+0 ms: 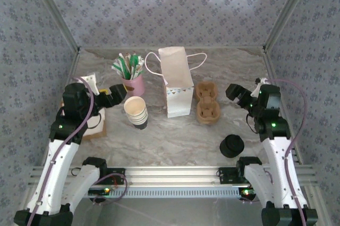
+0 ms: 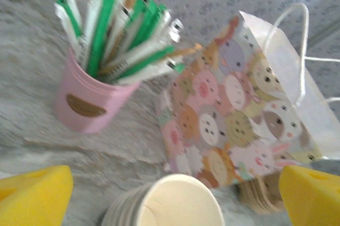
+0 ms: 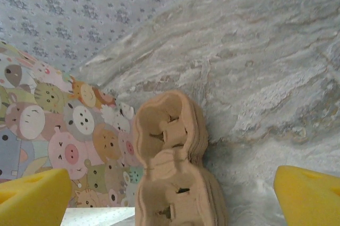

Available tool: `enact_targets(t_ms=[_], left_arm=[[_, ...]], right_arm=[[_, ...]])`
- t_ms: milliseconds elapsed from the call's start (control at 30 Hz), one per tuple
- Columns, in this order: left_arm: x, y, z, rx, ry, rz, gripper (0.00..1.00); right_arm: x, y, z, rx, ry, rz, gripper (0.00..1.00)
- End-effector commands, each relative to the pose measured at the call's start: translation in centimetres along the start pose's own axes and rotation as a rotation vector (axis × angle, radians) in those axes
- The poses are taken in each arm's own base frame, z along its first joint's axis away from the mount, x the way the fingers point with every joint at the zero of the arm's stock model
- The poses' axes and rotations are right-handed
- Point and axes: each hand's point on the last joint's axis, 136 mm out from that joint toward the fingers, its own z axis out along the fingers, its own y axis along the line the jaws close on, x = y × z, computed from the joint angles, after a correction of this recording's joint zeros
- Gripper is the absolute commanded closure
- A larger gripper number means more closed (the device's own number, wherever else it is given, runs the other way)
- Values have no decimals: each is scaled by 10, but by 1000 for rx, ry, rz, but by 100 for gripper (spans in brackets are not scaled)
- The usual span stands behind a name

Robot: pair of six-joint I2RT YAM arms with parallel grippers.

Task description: Pack the takeout coffee

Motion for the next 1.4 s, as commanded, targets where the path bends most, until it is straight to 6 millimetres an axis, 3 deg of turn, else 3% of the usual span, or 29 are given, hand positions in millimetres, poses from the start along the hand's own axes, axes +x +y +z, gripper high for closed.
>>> enact_targets(t_ms=[0, 200, 333, 567, 700, 967, 1233, 1367], left_arm=[[6, -31, -7, 120, 108, -73, 0], [24, -41, -15, 78, 225, -19, 5], [45, -45, -17, -11, 356, 86, 17], [77, -59, -6, -76, 549, 269, 30], [90, -52, 6, -163, 656, 353, 42], [98, -34, 33, -294, 746, 429, 63], [104, -33, 45, -307, 792, 447, 64], [107, -33, 48, -303, 807, 448, 72]], right_arm=[[10, -1, 5, -3, 61, 49, 0], [23, -19, 22, 55, 108, 99, 0], [28, -24, 33, 48, 135, 184, 0], [30, -22, 45, -51, 205, 334, 0], [31, -24, 47, -133, 209, 372, 0], [43, 1, 47, -335, 260, 310, 2], [74, 33, 34, -332, 325, 84, 7], [96, 49, 29, -314, 368, -35, 8]])
